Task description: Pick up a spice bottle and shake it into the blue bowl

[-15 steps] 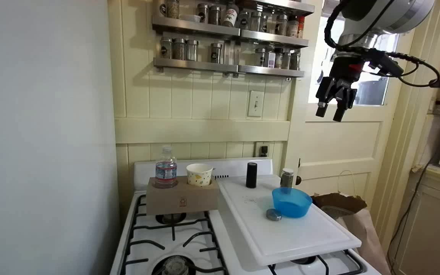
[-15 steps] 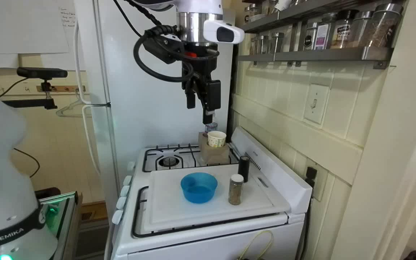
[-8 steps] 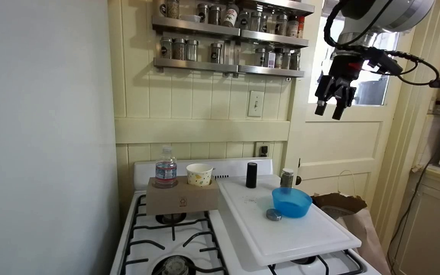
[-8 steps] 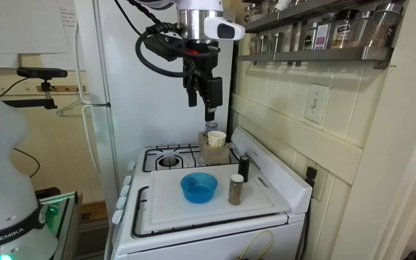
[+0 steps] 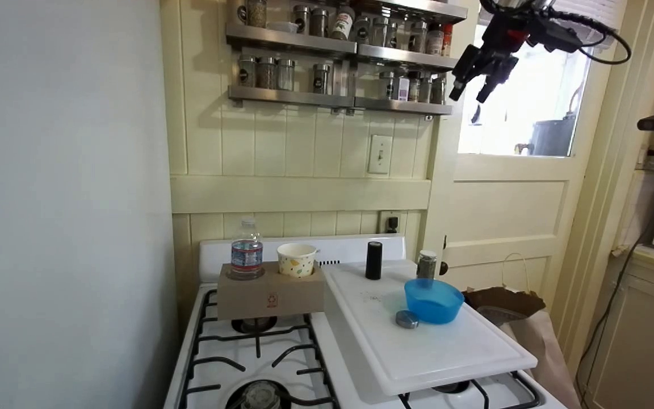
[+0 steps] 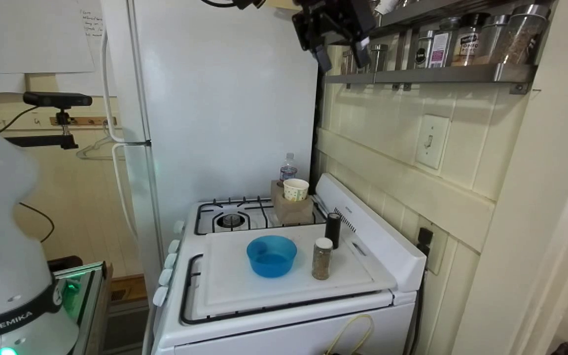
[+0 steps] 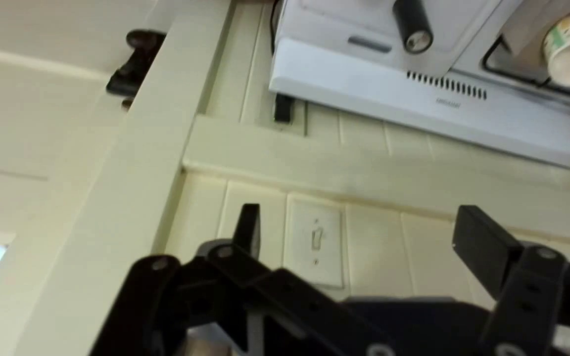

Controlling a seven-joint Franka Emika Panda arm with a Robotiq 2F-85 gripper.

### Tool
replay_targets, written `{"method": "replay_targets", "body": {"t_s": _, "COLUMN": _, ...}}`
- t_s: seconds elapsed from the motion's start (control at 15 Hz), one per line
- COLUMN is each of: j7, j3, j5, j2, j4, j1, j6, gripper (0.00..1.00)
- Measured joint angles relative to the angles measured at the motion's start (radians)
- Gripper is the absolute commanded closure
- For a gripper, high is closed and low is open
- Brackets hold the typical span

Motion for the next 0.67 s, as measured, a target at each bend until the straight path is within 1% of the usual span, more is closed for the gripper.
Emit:
{"method": "replay_targets", "body": {"t_s": 0.2, "j7": -0.056, "j3": -0.005, "j5": 0.011, "j2": 0.051, "j4": 0.096, "j1": 0.004, "j6": 0.12, "gripper": 0.0}}
{"method": "replay_targets", "body": {"t_s": 0.47, "j7": -0.162, "j3": -0.005, "j5": 0.055, "j2": 0.155, "j4": 0.238, "j1": 0.026, "j6": 0.267, "gripper": 0.0}}
{"method": "replay_targets", "body": {"t_s": 0.53, "j7": -0.182, "j3": -0.005, "j5": 0.067, "j2": 0.182, "j4": 0.272, "j1": 0.031, "j6": 0.289, "gripper": 0.0}}
{"method": "replay_targets", "body": {"t_s": 0.67, "j7": -0.197, "j3": -0.005, "j5": 0.075, "j2": 0.217, "j4": 0.312, "j1": 0.032, "j6": 0.294, "gripper": 0.0}}
